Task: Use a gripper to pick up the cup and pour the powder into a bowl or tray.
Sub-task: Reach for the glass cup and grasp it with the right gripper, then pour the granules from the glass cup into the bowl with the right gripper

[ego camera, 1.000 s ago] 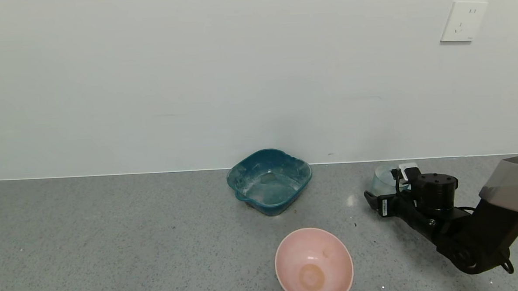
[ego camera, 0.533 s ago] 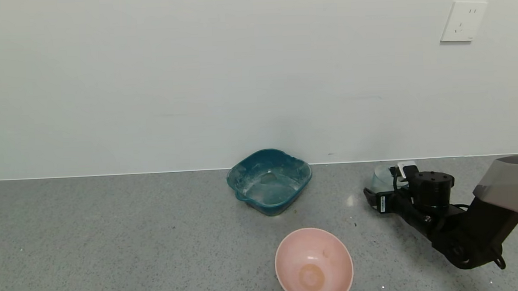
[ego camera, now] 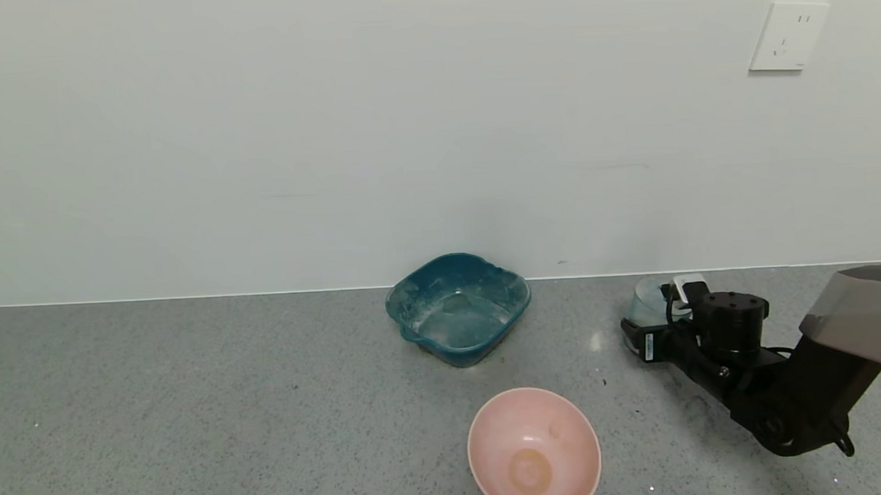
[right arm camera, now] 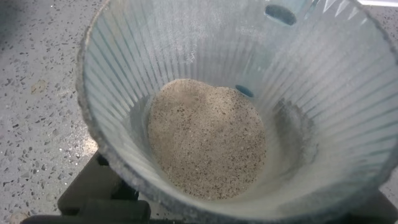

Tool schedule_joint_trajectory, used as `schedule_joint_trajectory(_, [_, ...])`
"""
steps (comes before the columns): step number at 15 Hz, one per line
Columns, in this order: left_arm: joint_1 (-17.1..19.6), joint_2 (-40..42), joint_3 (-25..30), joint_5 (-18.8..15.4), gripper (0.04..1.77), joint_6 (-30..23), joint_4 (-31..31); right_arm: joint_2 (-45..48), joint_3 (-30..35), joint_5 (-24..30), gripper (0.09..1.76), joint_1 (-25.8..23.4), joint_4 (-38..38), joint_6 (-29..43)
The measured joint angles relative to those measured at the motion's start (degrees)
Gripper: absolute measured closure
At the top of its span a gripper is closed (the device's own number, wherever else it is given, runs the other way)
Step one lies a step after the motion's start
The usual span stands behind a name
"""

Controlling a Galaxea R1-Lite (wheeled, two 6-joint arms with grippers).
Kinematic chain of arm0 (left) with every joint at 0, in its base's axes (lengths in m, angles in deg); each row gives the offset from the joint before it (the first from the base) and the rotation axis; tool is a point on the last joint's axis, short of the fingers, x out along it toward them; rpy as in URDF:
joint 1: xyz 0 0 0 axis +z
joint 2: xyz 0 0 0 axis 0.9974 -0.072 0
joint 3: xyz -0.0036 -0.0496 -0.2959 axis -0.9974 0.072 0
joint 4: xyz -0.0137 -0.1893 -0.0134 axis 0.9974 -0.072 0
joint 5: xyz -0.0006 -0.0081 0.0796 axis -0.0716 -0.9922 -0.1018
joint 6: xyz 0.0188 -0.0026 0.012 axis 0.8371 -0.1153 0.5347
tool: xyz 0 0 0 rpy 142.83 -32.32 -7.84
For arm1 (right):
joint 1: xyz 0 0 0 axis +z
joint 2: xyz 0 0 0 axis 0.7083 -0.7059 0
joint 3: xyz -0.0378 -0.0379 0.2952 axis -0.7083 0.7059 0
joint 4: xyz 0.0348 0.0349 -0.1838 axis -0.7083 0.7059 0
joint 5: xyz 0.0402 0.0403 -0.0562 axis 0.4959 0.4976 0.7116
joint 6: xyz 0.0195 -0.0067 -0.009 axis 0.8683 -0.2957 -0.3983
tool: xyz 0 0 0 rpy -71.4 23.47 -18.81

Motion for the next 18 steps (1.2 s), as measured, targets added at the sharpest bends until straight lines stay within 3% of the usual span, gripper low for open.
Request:
schedule_joint_trajectory(10, [0.0, 0.0, 0.0, 0.0, 0.05, 0.0, 0.0, 1.2, 0.4, -0.1, 0.5, 0.0, 0.3, -0.3])
schedule_joint_trajectory(18, [0.0, 0.0, 0.0, 0.0, 0.05, 0.0, 0.0, 7.6, 1.6, 0.0, 0.5, 0.1, 1.8, -8.3])
